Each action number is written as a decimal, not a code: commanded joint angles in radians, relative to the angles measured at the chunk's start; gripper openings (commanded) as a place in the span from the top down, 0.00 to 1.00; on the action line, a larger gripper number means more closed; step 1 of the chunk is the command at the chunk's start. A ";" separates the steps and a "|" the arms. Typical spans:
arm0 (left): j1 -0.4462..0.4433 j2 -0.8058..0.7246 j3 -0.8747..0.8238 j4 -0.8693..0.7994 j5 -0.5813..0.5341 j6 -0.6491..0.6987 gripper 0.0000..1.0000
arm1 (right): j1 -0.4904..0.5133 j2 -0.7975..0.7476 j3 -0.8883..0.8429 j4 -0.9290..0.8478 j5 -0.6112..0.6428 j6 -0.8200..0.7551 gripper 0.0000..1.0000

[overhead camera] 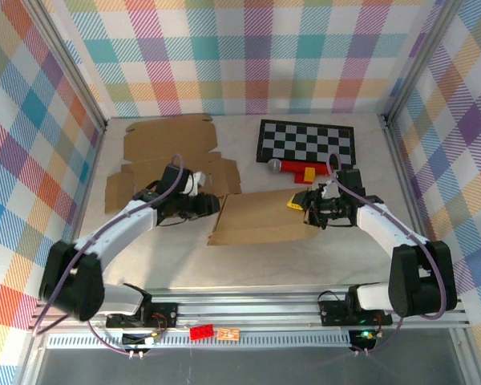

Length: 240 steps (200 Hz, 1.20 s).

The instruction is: Fold the paper box

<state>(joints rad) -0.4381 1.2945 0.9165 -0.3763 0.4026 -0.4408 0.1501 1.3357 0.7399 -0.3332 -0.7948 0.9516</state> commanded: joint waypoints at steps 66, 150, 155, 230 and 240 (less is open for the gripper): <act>-0.143 -0.164 0.167 -0.090 0.016 0.574 0.58 | -0.041 0.090 0.017 -0.312 -0.168 0.400 0.52; -0.144 -0.160 0.183 -0.248 0.012 0.827 0.34 | -0.155 0.325 0.030 -0.371 -0.209 0.342 0.56; -0.145 -0.158 0.185 -0.264 0.027 0.872 0.33 | -0.160 0.350 0.060 -0.408 -0.204 0.301 0.56; -0.146 -0.013 0.278 -0.303 0.004 1.358 0.11 | -0.200 0.486 0.208 -0.577 -0.142 0.124 0.56; -0.146 0.022 0.297 -0.308 0.000 1.380 0.07 | -0.201 0.490 0.200 -0.562 -0.146 0.129 0.56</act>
<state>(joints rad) -0.5758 1.2537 1.1614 -0.6811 0.4084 0.7837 -0.0410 1.7954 0.9493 -0.8566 -1.0851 1.1145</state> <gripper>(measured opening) 0.889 0.510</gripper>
